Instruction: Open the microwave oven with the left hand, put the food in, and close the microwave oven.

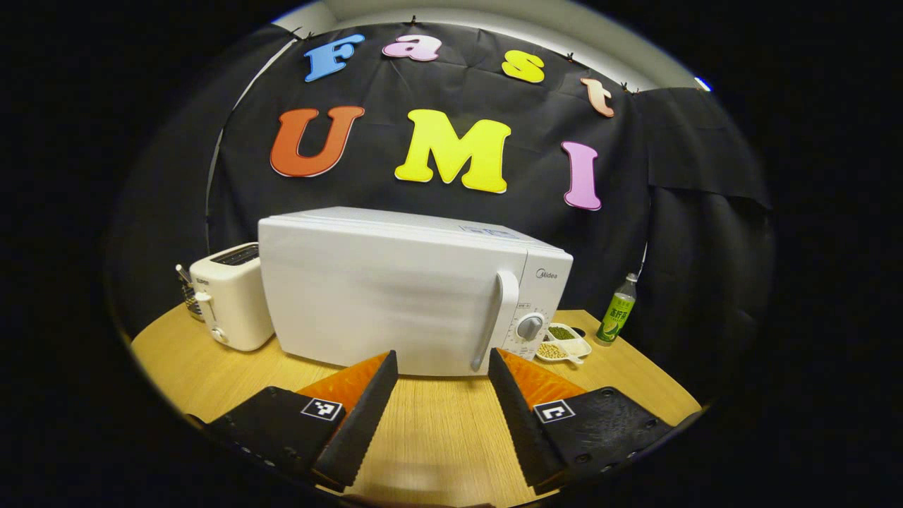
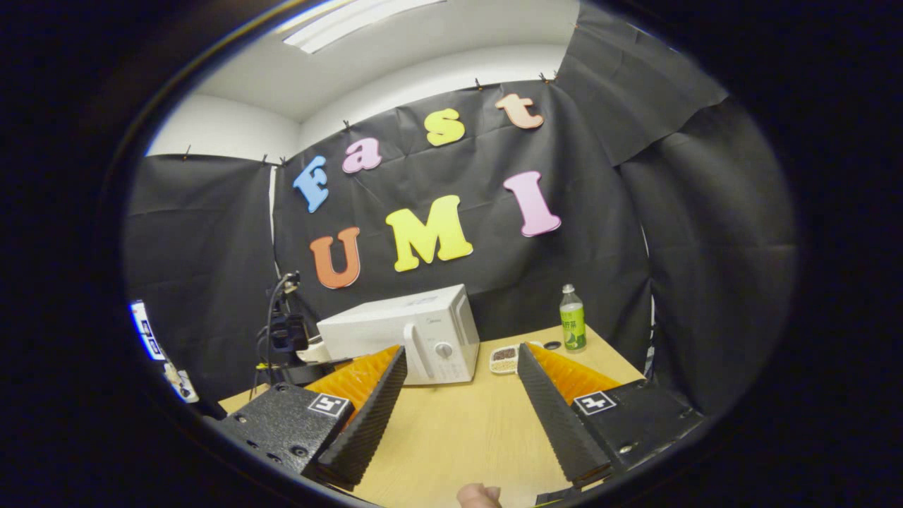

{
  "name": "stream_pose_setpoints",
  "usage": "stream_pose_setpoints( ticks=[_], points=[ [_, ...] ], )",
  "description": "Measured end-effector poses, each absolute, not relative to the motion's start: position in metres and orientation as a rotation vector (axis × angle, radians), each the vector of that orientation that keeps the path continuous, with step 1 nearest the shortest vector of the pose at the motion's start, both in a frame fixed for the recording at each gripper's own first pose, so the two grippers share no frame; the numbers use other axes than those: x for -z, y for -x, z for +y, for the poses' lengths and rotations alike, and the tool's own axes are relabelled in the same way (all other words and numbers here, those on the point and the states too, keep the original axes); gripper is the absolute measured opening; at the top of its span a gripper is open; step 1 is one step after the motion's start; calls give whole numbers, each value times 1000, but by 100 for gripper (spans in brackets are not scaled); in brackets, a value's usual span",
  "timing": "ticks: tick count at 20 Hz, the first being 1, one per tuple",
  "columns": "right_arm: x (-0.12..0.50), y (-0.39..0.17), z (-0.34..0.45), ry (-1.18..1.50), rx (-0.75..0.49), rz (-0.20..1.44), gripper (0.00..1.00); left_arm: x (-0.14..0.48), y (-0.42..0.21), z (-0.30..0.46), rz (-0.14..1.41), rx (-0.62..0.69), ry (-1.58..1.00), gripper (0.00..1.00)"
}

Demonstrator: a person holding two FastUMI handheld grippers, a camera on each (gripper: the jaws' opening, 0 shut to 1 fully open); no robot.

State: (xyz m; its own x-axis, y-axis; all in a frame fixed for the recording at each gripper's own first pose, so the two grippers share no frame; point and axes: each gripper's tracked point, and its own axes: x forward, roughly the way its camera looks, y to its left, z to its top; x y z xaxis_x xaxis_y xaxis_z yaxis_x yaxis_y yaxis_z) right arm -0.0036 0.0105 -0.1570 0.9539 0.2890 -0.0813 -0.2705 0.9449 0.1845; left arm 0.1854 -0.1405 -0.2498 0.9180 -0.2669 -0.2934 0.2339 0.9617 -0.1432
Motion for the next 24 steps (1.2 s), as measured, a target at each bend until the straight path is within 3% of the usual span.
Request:
stream_pose_setpoints(
  ticks=[1,2,3,4,5,6,7,9,10,11,12,13,14,15,17,18,19,20,21,23,24],
  points=[
    [152,7,13,-170,-280,106,91,236,-170,-133,305,247,94,88],
    [146,12,16,-177,-280,101,100,225,-155,-129,297,243,79,93],
    [138,17,19,-191,-283,97,100,213,-141,-122,292,222,56,84],
    [131,21,22,-204,-286,95,100,203,-123,-112,296,200,30,95],
    [123,25,25,-212,-287,90,100,190,-108,-110,293,206,22,95],
    [114,30,25,-211,-288,83,91,171,-93,-109,274,210,19,95],
    [104,34,25,-204,-285,71,100,151,-79,-107,241,216,24,95],
    [87,44,23,-166,-274,45,100,118,-50,-100,200,216,40,95],
    [79,51,24,-142,-269,30,90,107,-36,-96,183,214,46,95],
    [71,56,24,-115,-261,15,100,94,-22,-90,162,200,42,95],
    [63,62,23,-91,-248,1,90,83,-10,-83,148,181,41,95],
    [56,67,22,-70,-237,-13,90,76,2,-78,144,164,41,95],
    [50,73,23,-51,-227,-28,100,69,13,-71,128,142,37,84],
    [42,79,26,-33,-222,-43,100,62,22,-66,116,124,35,95],
    [31,91,29,-1,-217,-74,100,61,40,-60,102,106,26,95],
    [27,98,32,-1,-220,-92,91,63,48,-58,95,105,21,95],
    [25,102,35,-7,-225,-98,100,65,55,-59,92,116,12,95],
    [29,105,37,-13,-236,-94,100,68,60,-61,90,126,4,95],
    [31,106,40,-25,-248,-87,91,71,64,-62,90,135,-3,95],
    [37,103,45,-35,-268,-58,91,70,65,-62,86,146,-6,95],
    [41,102,46,-41,-278,-43,100,67,65,-61,79,146,-7,95]
  ],
)
